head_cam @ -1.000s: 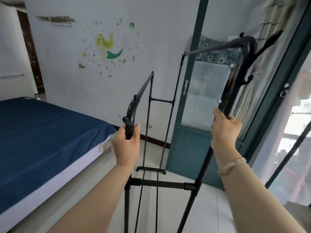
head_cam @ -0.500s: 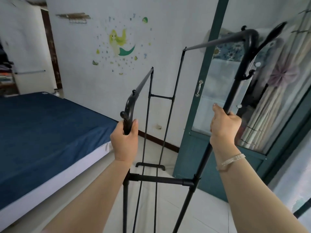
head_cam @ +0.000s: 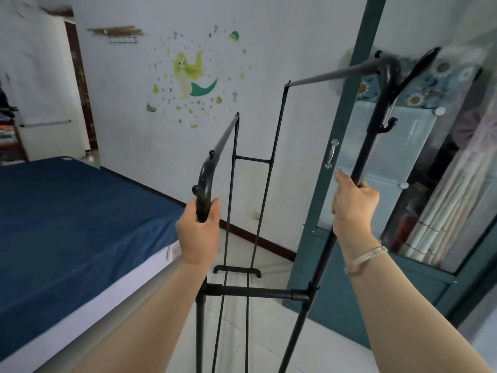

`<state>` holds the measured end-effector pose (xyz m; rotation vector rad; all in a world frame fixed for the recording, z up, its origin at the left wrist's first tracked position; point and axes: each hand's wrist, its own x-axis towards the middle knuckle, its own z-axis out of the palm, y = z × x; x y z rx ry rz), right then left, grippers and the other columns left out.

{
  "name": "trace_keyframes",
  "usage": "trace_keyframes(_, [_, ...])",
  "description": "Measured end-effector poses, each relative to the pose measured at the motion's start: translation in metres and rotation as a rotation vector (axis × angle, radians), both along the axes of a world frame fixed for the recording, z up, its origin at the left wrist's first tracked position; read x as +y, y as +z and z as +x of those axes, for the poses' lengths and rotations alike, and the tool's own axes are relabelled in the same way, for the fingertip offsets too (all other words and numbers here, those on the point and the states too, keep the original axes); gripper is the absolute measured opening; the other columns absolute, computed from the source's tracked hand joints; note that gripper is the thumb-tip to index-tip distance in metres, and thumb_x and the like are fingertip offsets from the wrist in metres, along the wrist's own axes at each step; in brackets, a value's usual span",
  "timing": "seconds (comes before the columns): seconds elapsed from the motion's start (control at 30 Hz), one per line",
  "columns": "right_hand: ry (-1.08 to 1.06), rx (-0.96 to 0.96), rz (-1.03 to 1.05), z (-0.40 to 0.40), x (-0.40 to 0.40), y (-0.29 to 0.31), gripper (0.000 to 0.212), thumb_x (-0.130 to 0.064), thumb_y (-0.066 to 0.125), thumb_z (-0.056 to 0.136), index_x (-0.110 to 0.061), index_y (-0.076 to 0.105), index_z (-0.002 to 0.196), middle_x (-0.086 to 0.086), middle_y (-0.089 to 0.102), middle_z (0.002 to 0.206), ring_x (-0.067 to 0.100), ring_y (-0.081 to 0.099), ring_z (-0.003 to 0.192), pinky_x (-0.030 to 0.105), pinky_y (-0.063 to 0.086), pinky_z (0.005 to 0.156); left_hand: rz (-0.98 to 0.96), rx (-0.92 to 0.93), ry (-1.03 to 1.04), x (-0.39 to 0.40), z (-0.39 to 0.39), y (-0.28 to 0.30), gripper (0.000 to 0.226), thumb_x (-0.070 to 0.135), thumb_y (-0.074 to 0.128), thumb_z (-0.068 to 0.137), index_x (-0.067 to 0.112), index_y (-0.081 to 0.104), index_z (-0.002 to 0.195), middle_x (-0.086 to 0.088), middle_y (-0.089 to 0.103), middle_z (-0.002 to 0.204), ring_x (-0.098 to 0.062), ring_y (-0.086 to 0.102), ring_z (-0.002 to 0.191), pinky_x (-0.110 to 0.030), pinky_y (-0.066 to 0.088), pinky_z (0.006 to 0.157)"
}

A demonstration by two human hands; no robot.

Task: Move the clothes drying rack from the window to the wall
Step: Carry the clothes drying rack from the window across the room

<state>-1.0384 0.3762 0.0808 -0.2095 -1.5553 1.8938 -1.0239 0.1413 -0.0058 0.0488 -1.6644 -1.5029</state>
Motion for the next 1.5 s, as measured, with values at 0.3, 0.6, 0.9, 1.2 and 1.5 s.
trace_keyframes(0.3, [0.054, 0.000, 0.018, -0.078, -0.004, 0.000, 0.039, -0.032, 0.070, 0.077, -0.026, 0.034, 0.063, -0.002, 0.025, 0.050, 0.013, 0.022, 0.039, 0.024, 0.021, 0.038, -0.002, 0.017, 0.025, -0.006, -0.069, -0.001, 0.027, 0.041, 0.062, 0.084, 0.028, 0.049, 0.064, 0.007, 0.048, 0.055, -0.003, 0.046, 0.051, -0.011, 0.042, 0.049])
trace_keyframes(0.6, [0.074, -0.002, 0.035, -0.171, 0.012, -0.004, 0.044, -0.037, 0.072, 0.075, -0.024, 0.033, 0.057, -0.002, 0.031, 0.048, 0.015, 0.028, 0.040, 0.024, 0.027, 0.040, 0.011, 0.057, 0.106, 0.014, -0.138, 0.000, 0.028, 0.045, 0.061, 0.083, 0.031, 0.048, 0.063, 0.010, 0.048, 0.054, 0.001, 0.048, 0.051, -0.008, 0.042, 0.049])
trace_keyframes(0.9, [0.196, 0.028, 0.069, -0.274, 0.038, -0.001, 0.044, -0.038, 0.071, 0.073, -0.027, 0.032, 0.055, -0.003, 0.029, 0.048, 0.015, 0.026, 0.042, 0.026, 0.024, 0.042, 0.016, 0.066, 0.208, 0.049, -0.216, 0.000, 0.031, 0.033, 0.064, 0.086, 0.029, 0.045, 0.061, 0.021, 0.050, 0.051, -0.002, 0.045, 0.047, -0.009, 0.038, 0.045])
trace_keyframes(1.2, [0.242, 0.042, 0.090, -0.350, 0.045, -0.001, 0.044, -0.039, 0.068, 0.073, -0.025, 0.029, 0.061, 0.004, 0.025, 0.055, 0.020, 0.023, 0.047, 0.030, 0.023, 0.045, 0.021, 0.070, 0.251, 0.061, -0.278, 0.002, 0.027, 0.037, 0.063, 0.085, 0.031, 0.047, 0.063, 0.025, 0.052, 0.053, -0.001, 0.047, 0.048, -0.008, 0.039, 0.045])
trace_keyframes(1.5, [0.245, 0.048, 0.092, -0.419, 0.023, 0.000, 0.042, -0.034, 0.068, 0.078, -0.026, 0.030, 0.061, 0.003, 0.026, 0.054, 0.018, 0.024, 0.045, 0.028, 0.024, 0.042, 0.006, 0.058, 0.247, 0.036, -0.350, 0.004, 0.026, 0.038, 0.063, 0.086, 0.030, 0.049, 0.065, 0.024, 0.050, 0.051, -0.001, 0.048, 0.049, -0.008, 0.040, 0.047])
